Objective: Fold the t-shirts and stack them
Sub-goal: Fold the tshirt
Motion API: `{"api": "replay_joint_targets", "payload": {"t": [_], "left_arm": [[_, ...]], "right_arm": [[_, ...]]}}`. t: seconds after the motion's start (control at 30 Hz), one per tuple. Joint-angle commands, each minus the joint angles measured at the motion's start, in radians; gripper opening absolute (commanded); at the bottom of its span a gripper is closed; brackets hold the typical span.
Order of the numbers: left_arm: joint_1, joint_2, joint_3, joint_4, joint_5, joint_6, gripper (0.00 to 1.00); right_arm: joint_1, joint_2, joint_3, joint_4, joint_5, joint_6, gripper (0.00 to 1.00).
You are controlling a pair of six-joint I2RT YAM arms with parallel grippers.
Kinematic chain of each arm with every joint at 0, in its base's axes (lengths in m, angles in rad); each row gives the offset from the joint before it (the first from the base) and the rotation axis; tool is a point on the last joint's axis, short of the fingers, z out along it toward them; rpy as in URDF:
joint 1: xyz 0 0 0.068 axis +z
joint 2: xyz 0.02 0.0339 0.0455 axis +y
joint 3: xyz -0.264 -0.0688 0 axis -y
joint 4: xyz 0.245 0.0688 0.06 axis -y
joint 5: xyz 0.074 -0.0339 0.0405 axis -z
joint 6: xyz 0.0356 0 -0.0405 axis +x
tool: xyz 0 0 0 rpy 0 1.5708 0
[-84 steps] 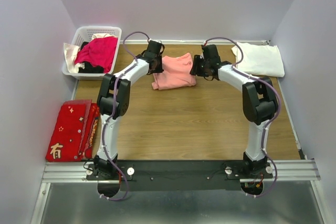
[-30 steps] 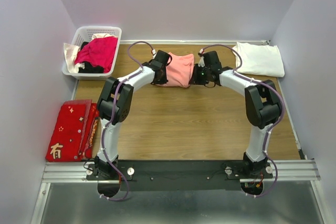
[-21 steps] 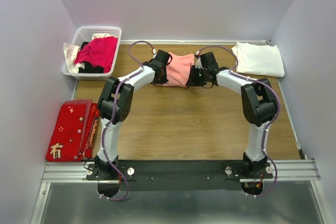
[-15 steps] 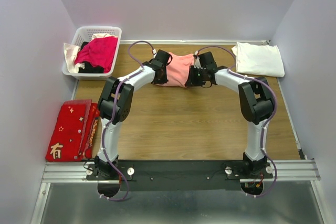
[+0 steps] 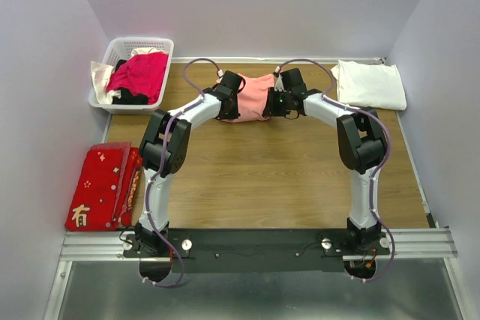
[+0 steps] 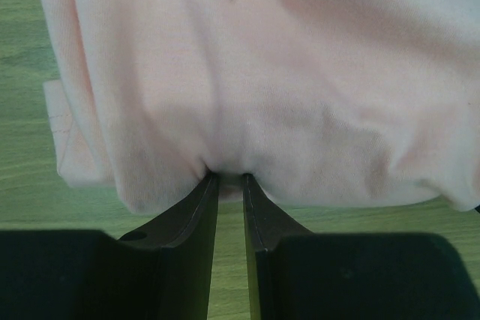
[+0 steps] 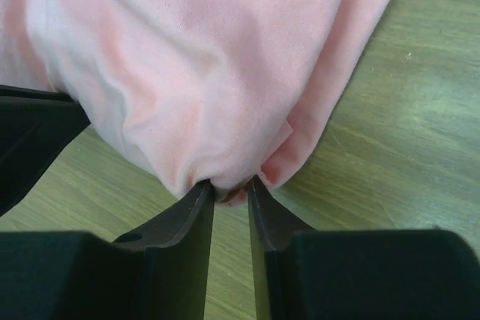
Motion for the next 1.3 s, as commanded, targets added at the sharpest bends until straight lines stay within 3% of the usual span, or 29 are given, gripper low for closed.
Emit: {"api": "replay_joint_targets", "payload": {"t": [0.0,0.1,0.13,0.17,0.73,1.27], "left_arm": [[0.008,0.057,-0.018,-0.027,0.036,0.021,0.29],[0.010,0.057,-0.018,-0.026,0.044,0.025,0.29],[0.011,0.059,-0.018,-0.026,0.044,0.025,0.29],[0.011,0.059,-0.018,-0.027,0.044,0.025,0.29],[0.030,0.008,-0.078,-0.038,-0.005,0.024,0.29],[0.030,-0.093,-0.203,-0.012,0.006,0.015,0.29]], "right_arm": [[0.011,0.049,0.040,-0.002,-0.011,-0.011,0.29],[0.012,0.056,0.041,-0.002,-0.020,-0.009,0.14],[0.011,0.056,0.040,-0.004,-0.020,-0.009,0.02],[0.012,0.055,0.035,-0.004,-0.016,-0.008,0.01],[0.012,-0.163,-0.135,-0.079,0.271,0.011,0.01],[0.011,-0.237,-0.285,-0.175,0.291,0.046,0.02]]}}
